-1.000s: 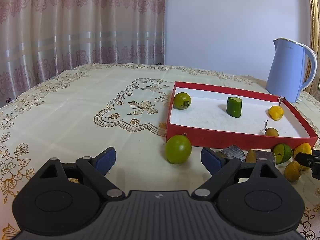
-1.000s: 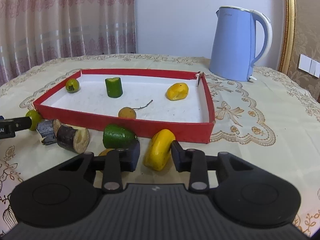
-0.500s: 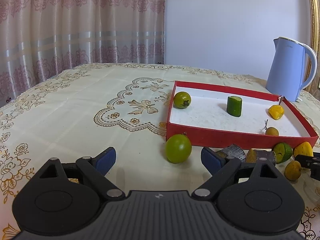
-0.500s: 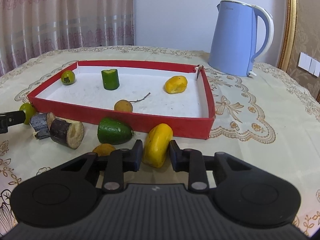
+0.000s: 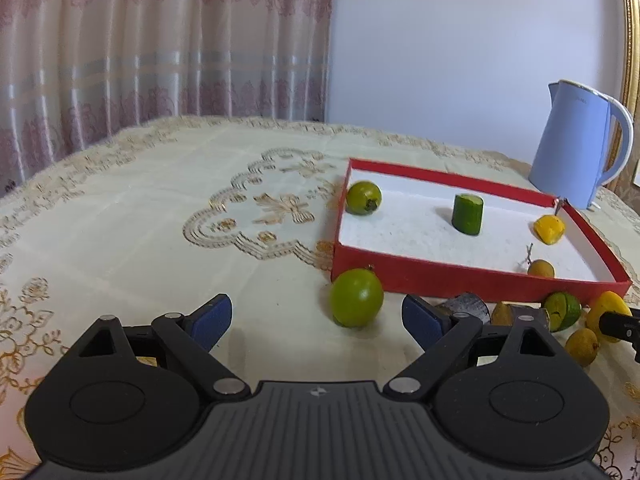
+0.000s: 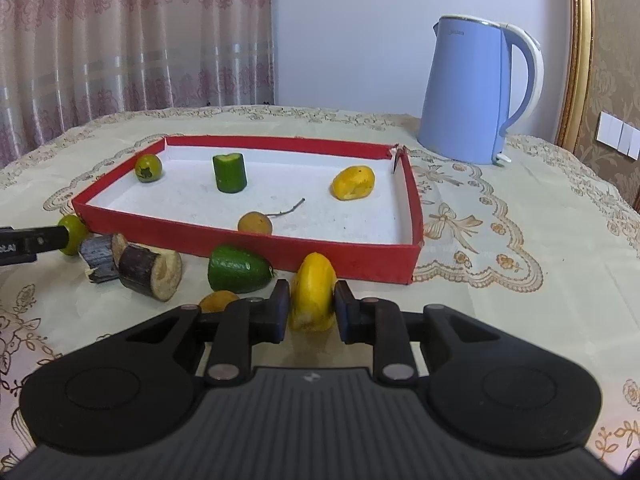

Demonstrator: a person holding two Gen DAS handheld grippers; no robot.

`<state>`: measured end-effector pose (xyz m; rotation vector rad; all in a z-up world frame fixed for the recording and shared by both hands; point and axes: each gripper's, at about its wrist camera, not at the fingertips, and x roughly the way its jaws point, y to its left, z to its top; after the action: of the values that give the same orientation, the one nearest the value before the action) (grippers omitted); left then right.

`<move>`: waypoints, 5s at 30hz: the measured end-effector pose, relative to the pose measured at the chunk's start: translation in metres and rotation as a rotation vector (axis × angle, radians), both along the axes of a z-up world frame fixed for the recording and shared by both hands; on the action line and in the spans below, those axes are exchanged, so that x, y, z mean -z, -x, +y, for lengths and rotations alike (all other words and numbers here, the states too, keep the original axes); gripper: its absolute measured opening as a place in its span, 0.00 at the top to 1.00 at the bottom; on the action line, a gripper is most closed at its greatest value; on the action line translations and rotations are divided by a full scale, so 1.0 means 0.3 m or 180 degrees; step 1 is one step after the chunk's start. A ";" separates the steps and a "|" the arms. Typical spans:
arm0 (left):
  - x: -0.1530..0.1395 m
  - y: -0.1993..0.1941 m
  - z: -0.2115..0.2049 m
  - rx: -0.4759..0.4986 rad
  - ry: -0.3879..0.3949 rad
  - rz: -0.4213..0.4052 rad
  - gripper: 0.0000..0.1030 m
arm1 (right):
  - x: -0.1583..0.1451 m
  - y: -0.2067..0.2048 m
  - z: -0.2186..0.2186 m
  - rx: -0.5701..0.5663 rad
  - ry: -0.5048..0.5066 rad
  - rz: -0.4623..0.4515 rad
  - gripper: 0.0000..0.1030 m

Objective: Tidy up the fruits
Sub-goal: 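Lift the yellow pepper piece with the right gripper while the left gripper approaches the green tomato, then grasp the green tomato with the left gripper, then lower the yellow pepper piece into the tray and open the right gripper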

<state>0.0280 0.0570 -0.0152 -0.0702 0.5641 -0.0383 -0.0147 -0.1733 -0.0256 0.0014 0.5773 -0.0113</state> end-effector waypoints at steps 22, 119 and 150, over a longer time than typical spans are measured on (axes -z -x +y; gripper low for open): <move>-0.021 -0.058 -0.057 0.0141 -0.0383 0.0013 0.10 | -0.013 0.022 -0.017 -0.0067 -0.0120 -0.0100 0.78; -0.009 -0.027 -0.034 0.0369 -0.0193 -0.0284 0.69 | -0.101 -0.341 -0.055 -0.0218 -0.0165 -0.0131 0.74; -0.006 -0.026 -0.024 0.0363 -0.0155 -0.0290 0.69 | -0.074 -0.516 -0.048 -0.0098 -0.0109 0.0119 0.56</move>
<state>0.0358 0.0498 -0.0135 0.0112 0.4774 -0.1380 0.1400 -0.1877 -0.0033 0.0255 0.6148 0.0286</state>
